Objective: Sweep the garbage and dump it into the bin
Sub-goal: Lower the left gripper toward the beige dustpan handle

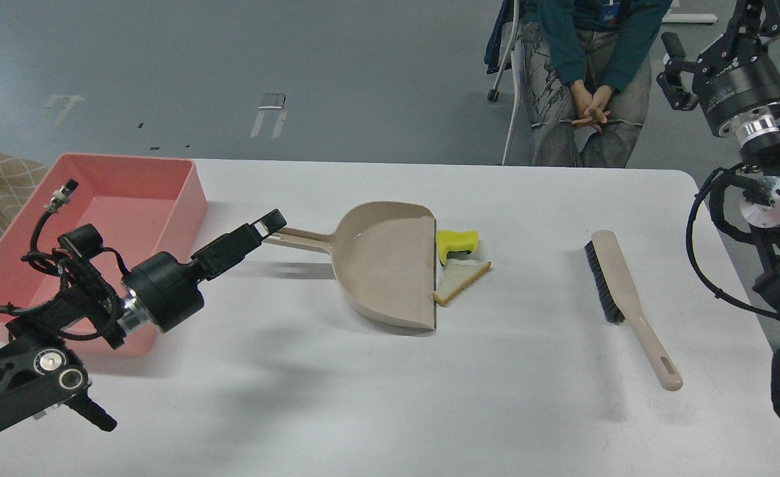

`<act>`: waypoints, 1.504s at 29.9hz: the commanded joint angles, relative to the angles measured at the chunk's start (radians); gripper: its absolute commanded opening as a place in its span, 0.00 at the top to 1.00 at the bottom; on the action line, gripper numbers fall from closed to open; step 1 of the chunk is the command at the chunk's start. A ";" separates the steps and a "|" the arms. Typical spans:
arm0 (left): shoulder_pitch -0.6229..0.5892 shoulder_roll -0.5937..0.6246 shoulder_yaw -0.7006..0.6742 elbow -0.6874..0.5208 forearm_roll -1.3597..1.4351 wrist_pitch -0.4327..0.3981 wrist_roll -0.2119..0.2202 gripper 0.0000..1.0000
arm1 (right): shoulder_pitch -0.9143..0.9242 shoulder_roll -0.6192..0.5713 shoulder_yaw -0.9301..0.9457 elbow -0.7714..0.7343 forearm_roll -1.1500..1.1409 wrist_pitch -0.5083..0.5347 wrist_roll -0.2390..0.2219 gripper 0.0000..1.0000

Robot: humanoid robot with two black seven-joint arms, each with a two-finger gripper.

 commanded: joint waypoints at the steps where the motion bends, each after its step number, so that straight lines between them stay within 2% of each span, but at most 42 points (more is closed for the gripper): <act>1: -0.005 -0.104 0.001 0.100 0.000 0.001 0.003 0.02 | 0.000 -0.002 0.000 -0.002 0.000 0.000 0.000 0.00; 6: -0.005 -0.179 0.011 0.166 0.004 0.003 0.004 0.02 | 0.001 -0.008 0.000 0.000 0.000 0.000 0.000 0.00; 14: -0.013 -0.191 0.047 0.200 0.009 0.003 0.012 0.02 | 0.000 -0.008 0.000 0.000 0.000 0.000 0.000 0.00; 26: -0.051 -0.303 0.049 0.321 0.009 0.003 0.032 0.02 | 0.000 -0.007 0.000 0.000 0.000 -0.005 0.000 0.00; 34: -0.095 -0.310 0.099 0.387 0.008 0.003 0.033 0.02 | -0.003 -0.008 0.000 0.000 0.000 -0.006 0.000 0.00; 45: -0.138 -0.346 0.101 0.450 0.008 0.003 0.038 0.02 | -0.003 -0.007 0.000 0.001 0.000 -0.006 0.000 0.00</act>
